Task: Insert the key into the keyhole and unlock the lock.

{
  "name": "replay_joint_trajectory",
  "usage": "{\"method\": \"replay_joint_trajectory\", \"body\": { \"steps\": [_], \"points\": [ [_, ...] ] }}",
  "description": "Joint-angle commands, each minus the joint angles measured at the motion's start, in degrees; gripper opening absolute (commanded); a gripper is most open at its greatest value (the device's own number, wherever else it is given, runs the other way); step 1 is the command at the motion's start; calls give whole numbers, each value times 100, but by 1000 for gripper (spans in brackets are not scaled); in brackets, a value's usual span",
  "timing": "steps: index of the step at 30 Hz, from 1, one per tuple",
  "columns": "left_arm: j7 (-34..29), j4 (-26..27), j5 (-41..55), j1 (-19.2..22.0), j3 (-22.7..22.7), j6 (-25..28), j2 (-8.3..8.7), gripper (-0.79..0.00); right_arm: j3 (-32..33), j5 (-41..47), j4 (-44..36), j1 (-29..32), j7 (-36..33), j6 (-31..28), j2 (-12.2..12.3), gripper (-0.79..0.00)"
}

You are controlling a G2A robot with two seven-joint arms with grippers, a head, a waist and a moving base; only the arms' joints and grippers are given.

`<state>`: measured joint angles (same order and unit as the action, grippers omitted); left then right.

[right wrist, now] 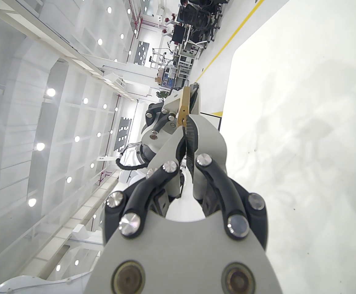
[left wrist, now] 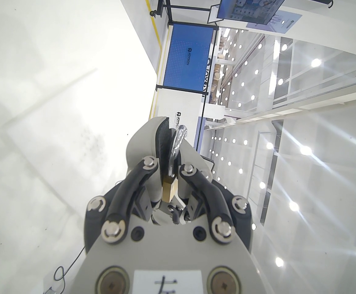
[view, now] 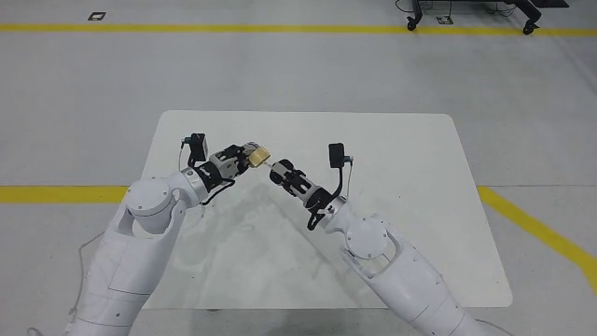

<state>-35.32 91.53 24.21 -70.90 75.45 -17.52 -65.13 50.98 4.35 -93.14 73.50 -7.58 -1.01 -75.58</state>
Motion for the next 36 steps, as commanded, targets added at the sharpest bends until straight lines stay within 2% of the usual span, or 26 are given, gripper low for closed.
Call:
{"method": "replay_joint_trajectory", "body": {
  "steps": [1,17,36],
  "points": [
    [9,0,-9,-2,-1,10,1,-785,9,0,2,9,-9,8,-7,-785],
    [174,65,-42,-46,6,100,4,-785,25,-132,3,59,228,-78,-104,-785],
    [286,115,-107,-79,-5,157,4,-785,138,-225,-83,171,85,-60,-156,-785]
  ]
}}
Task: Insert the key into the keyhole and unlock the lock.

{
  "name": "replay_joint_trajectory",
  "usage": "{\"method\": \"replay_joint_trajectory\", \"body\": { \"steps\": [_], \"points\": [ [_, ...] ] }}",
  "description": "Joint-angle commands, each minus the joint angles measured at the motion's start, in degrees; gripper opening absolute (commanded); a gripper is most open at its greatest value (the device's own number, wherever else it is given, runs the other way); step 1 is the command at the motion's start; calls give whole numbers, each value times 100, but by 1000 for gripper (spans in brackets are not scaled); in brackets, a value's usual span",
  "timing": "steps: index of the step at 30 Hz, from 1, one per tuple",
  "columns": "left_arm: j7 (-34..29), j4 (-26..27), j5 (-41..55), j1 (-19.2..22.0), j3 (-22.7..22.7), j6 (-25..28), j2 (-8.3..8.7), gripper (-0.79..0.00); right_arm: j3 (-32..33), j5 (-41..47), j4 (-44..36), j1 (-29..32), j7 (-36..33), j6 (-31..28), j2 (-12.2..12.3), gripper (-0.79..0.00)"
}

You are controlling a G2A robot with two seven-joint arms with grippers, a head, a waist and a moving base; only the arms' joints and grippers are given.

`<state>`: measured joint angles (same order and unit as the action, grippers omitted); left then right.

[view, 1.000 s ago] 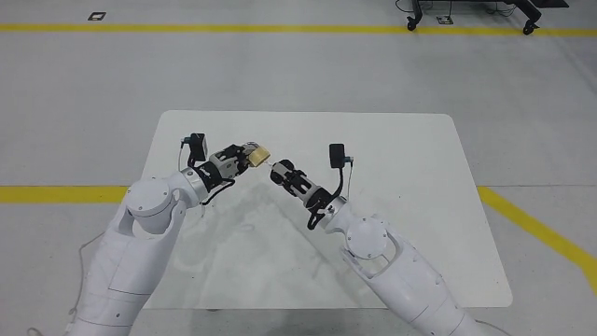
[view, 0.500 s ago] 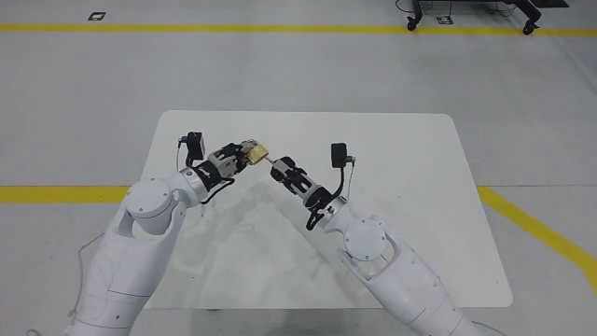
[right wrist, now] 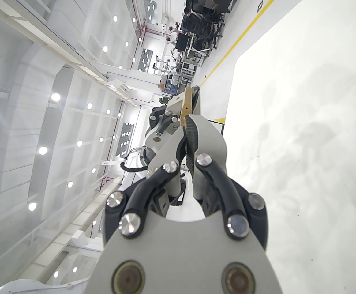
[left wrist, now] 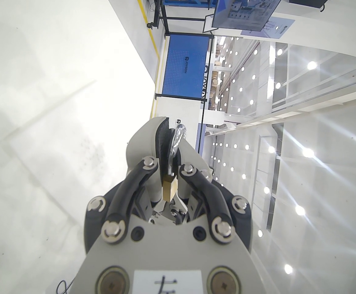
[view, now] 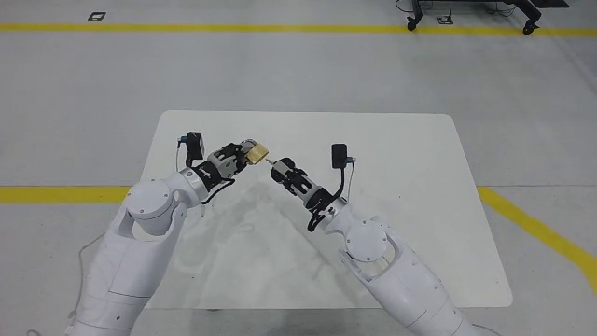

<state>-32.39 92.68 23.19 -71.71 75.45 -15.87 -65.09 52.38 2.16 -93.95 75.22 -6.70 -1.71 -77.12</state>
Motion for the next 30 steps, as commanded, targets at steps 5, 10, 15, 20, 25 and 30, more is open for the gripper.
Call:
{"method": "replay_joint_trajectory", "body": {
  "steps": [5,10,15,20,25,30],
  "points": [
    [-23,3,-31,8,-25,-14,1,-785,-17,-25,31,-26,-14,65,-31,-785],
    [-37,4,-44,10,-28,-9,3,-785,-26,-37,86,-69,43,92,-65,-785],
    [-41,7,-51,7,-29,5,4,-785,-60,-78,86,-86,30,94,-95,-785],
    [-24,12,-54,5,-29,-13,4,-785,-112,-135,121,-105,35,108,-128,-785],
    [-22,5,-61,5,-32,-17,5,-785,-167,-320,170,-136,165,133,-163,-785],
    [-24,12,-78,2,-58,-38,4,-785,-241,-529,187,-131,342,164,-201,-785]
  ]
}}
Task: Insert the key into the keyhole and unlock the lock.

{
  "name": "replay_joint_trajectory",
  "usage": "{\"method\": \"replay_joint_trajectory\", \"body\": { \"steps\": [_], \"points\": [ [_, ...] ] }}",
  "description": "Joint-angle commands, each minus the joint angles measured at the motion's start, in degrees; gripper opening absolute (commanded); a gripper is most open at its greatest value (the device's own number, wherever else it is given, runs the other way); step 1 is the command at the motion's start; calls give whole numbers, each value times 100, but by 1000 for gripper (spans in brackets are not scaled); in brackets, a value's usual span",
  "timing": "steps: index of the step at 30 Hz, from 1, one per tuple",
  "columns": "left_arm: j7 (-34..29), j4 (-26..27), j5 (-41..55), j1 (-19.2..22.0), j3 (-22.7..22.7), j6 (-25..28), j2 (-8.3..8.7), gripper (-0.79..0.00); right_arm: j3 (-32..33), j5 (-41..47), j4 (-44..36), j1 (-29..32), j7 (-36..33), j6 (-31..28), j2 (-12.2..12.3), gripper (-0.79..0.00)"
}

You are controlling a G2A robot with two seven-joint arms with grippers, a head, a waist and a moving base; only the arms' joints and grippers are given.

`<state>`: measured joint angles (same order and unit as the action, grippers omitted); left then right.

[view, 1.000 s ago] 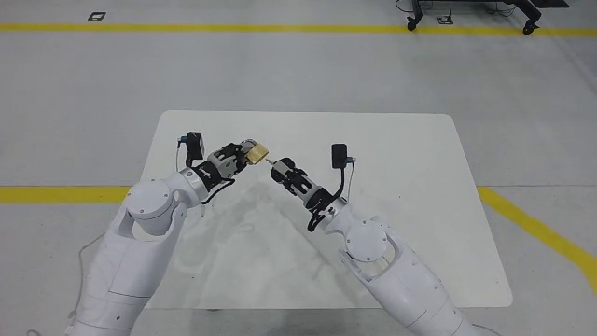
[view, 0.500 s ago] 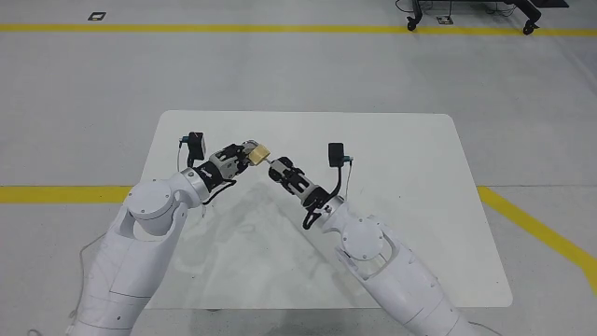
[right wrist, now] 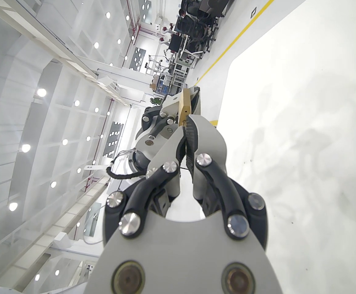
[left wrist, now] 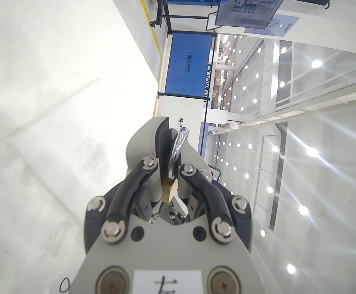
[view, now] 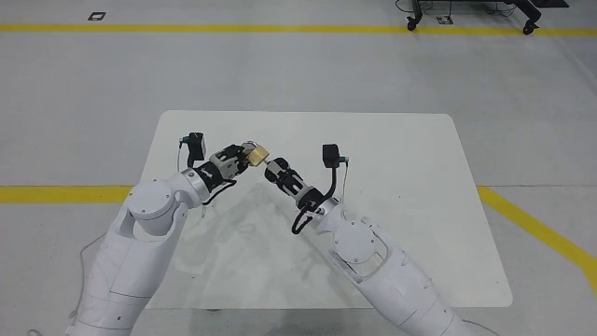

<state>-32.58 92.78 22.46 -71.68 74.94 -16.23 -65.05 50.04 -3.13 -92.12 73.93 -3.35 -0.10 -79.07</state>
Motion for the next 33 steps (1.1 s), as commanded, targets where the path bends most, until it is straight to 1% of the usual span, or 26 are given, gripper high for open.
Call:
{"method": "replay_joint_trajectory", "body": {
  "steps": [1,8,9,10,16,21,23,24,26,27,30,33],
  "points": [
    [-8,4,-13,0,-15,-8,0,-785,-11,-19,13,-9,23,6,-13,-785],
    [-78,-1,-43,10,-29,7,4,-785,21,6,132,-89,65,-1,-64,-785],
    [-82,-3,-44,12,-29,6,5,-785,25,23,140,-95,65,-4,-71,-594],
    [-83,-6,-42,12,-28,3,5,-785,31,33,143,-101,66,-5,-77,0],
    [-51,-18,5,19,-8,-80,5,-785,140,8,60,-25,80,-56,-82,0],
    [-17,-57,86,28,45,-180,8,-785,348,80,-160,174,5,-167,-48,0],
    [-91,-139,323,42,73,-393,3,-785,474,112,-294,273,-34,-257,-25,0],
    [-213,-232,652,63,104,-589,-8,-785,547,127,-387,334,-61,-335,-10,0],
    [-322,-403,938,156,141,-977,-10,-785,669,348,-605,474,-321,-669,21,0],
    [-444,-489,1133,200,136,-1174,-15,-785,714,626,-723,534,-584,-917,34,0],
    [-755,-666,1572,316,121,-1452,-28,-785,864,1114,-850,625,-1268,-1621,78,0],
    [-1082,-869,1962,425,85,-1766,-36,-785,880,1389,-823,603,-1728,-2084,94,0]
  ]
}}
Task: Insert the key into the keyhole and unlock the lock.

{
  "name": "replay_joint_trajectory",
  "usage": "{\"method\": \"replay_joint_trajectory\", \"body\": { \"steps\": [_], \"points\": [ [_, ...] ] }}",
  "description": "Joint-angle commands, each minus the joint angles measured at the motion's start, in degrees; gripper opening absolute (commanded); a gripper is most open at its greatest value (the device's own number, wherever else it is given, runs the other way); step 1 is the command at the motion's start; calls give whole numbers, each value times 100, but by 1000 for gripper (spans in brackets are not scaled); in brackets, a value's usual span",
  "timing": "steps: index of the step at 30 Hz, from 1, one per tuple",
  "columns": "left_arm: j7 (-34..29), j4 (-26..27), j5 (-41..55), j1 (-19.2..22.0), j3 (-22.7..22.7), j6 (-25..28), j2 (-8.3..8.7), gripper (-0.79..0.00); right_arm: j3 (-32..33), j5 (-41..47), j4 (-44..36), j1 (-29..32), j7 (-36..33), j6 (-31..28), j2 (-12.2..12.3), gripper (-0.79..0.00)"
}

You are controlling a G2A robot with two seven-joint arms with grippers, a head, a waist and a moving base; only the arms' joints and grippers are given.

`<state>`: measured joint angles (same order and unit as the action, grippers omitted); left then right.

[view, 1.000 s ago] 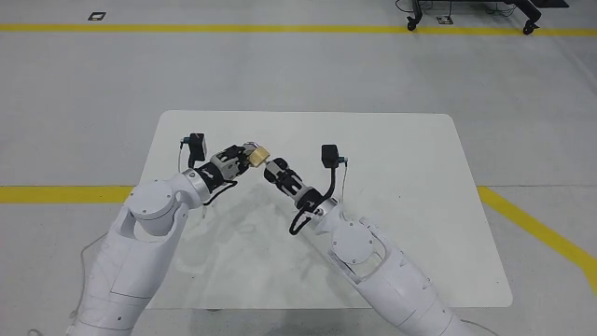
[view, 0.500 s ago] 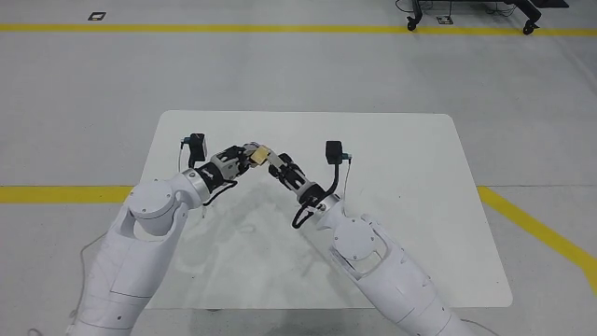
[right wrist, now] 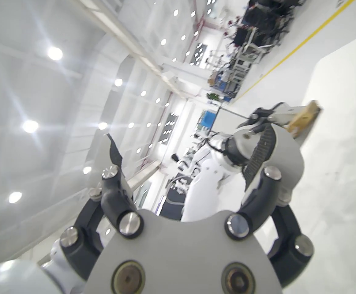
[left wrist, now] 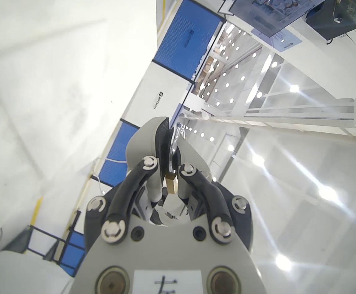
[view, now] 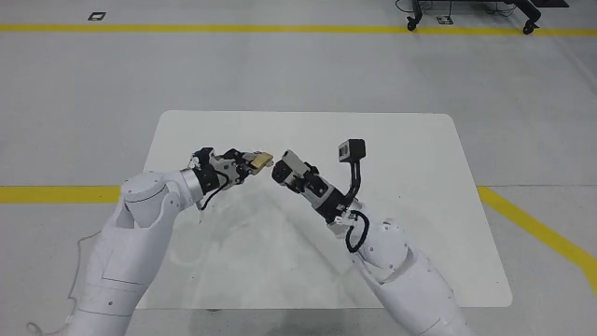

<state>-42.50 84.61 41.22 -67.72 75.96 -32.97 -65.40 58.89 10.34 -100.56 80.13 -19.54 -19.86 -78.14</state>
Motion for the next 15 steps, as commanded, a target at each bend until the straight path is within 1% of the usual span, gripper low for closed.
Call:
{"method": "replay_joint_trajectory", "body": {
  "steps": [1,5,8,11,15],
  "points": [
    [-201,-120,200,64,-33,-190,-2,-785,-33,76,42,-42,-180,-216,-3,0],
    [-431,-307,450,180,-93,-396,-4,-785,-187,-21,192,-188,-270,-381,-30,0],
    [-672,-422,662,235,-118,-436,-4,-785,-293,-330,456,-322,-69,-335,-63,0],
    [-821,-481,782,264,-130,-428,2,-785,-355,-418,653,-406,138,-308,-95,0],
    [-851,-489,774,275,-162,-394,17,-785,-373,-525,562,-372,324,-393,-109,0]
  ]
}}
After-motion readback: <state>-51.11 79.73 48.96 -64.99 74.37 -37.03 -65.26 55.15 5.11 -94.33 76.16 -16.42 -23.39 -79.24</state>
